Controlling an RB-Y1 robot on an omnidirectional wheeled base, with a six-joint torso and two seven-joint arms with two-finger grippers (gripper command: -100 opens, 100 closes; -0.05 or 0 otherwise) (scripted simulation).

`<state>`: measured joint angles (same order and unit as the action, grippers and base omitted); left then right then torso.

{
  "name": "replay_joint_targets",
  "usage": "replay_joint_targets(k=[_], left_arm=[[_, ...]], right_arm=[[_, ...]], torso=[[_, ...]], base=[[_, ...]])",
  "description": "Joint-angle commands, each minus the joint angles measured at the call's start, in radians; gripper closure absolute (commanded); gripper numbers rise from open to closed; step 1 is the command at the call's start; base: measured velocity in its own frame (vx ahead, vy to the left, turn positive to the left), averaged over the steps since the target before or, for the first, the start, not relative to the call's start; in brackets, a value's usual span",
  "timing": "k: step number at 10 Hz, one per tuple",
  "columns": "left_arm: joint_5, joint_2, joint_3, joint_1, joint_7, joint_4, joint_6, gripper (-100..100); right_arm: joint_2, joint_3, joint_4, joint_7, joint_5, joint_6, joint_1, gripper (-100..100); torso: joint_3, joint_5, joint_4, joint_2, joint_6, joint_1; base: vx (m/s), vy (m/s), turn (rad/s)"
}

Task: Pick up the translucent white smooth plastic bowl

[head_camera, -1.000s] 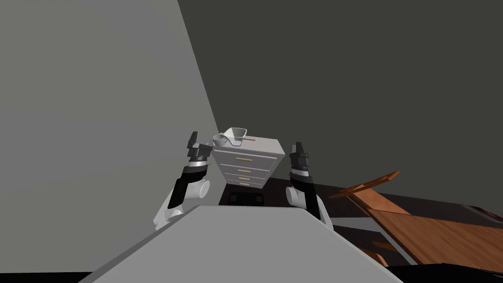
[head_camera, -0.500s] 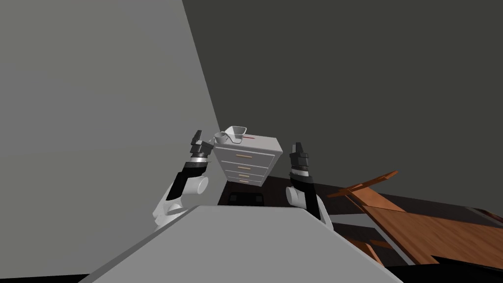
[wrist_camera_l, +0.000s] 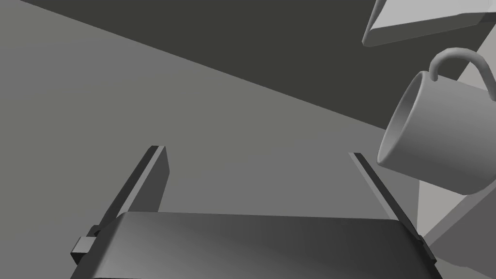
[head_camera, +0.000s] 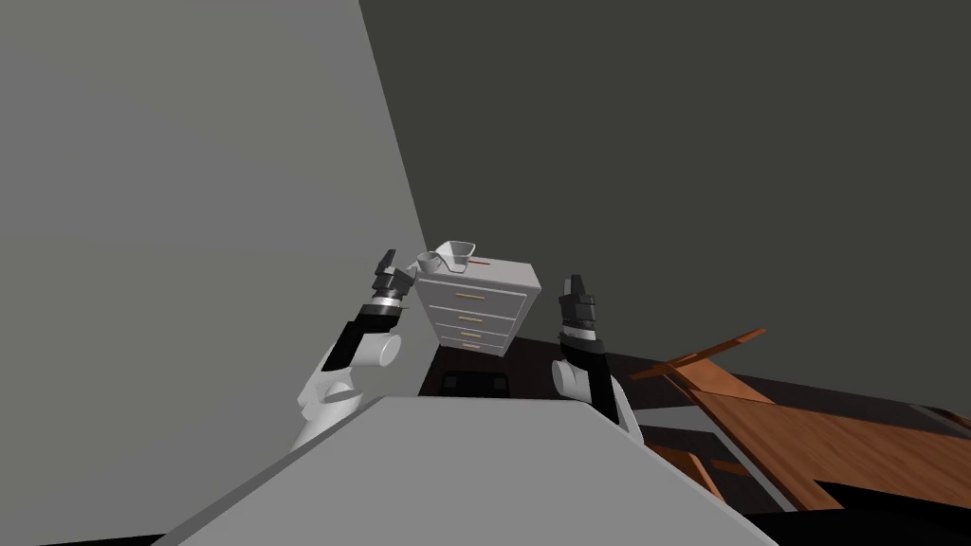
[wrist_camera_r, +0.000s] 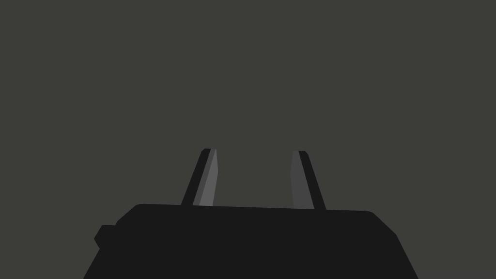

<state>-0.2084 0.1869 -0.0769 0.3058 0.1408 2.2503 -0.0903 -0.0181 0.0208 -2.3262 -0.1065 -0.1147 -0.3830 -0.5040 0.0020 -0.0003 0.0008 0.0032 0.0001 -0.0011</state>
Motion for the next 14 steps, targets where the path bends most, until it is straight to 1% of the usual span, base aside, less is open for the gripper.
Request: replay_joint_targets(k=[1,2,3,5,6,8,9,10,11,12,13,14], left_arm=[[-0.025,0.022,-0.018,-0.035,-0.003,-0.006,0.05,-100],[-0.025,0.022,-0.018,-0.035,-0.003,-0.006,0.076,-100],[-0.049,0.044,-0.035,-0.069,-0.007,-0.012,0.101,-100],[-0.049,0.044,-0.035,-0.069,-0.007,-0.012,0.148,-100],[-0.075,0.067,-0.054,-0.104,-0.01,-0.019,0.181,-100],[-0.075,0.067,-0.054,-0.104,-0.01,-0.019,0.22,-100],[-0.102,0.093,-0.073,-0.14,-0.014,-0.027,0.256,-100],[-0.102,0.093,-0.073,-0.14,-0.014,-0.027,0.282,-100],[-0.102,0.093,-0.073,-0.14,-0.014,-0.027,0.295,-100],[-0.13,0.12,-0.094,-0.176,-0.018,-0.035,0.33,-100],[-0.13,0.12,-0.094,-0.176,-0.018,-0.035,0.359,-100],[-0.13,0.12,-0.094,-0.176,-0.018,-0.035,0.371,-100]], right_arm=[[0.0,0.0,0.0,0.0,0.0,0.0,0.0,0],[0.0,0.0,0.0,0.0,0.0,0.0,0.0,0],[0.0,0.0,0.0,0.0,0.0,0.0,0.0,0],[0.0,0.0,0.0,0.0,0.0,0.0,0.0,0],[0.0,0.0,0.0,0.0,0.0,0.0,0.0,0],[0.0,0.0,0.0,0.0,0.0,0.0,0.0,0],[0.0,0.0,0.0,0.0,0.0,0.0,0.0,0],[0.0,0.0,0.0,0.0,0.0,0.0,0.0,0],[0.0,0.0,0.0,0.0,0.0,0.0,0.0,0],[0.0,0.0,0.0,0.0,0.0,0.0,0.0,0],[0.0,0.0,0.0,0.0,0.0,0.0,0.0,0],[0.0,0.0,0.0,0.0,0.0,0.0,0.0,0]], torso=[[0.0,0.0,0.0,0.0,0.0,0.0],[0.0,0.0,0.0,0.001,0.0,-0.001],[0.001,0.0,0.0,0.002,0.0,-0.001],[0.002,0.0,0.001,0.003,0.0,-0.001],[0.0,0.0,0.0,0.0,0.0,-0.001],[0.001,0.0,0.0,0.001,0.0,-0.001],[0.0,0.0,0.0,0.0,0.0,0.0],[0.001,0.0,0.0,0.001,0.0,-0.001],[0.001,0.0,0.0,0.002,0.0,-0.002],[0.0,0.0,0.0,0.0,0.0,-0.001],[0.001,0.0,0.0,0.001,0.0,0.0],[0.001,0.0,0.0,0.002,0.0,-0.001]], base=[[-0.072,-0.029,0.05],[-0.08,-0.033,0.027],[-0.11,-0.031,0.043],[-0.066,-0.027,0.012],[-0.067,-0.036,0.047],[-0.059,-0.021,0.011],[-0.081,-0.038,0.041],[-0.086,-0.047,0.025],[-0.041,-0.019,-0.001],[-0.08,-0.016,0.036],[-0.088,-0.033,0.017],[-0.041,-0.024,-0.002]])
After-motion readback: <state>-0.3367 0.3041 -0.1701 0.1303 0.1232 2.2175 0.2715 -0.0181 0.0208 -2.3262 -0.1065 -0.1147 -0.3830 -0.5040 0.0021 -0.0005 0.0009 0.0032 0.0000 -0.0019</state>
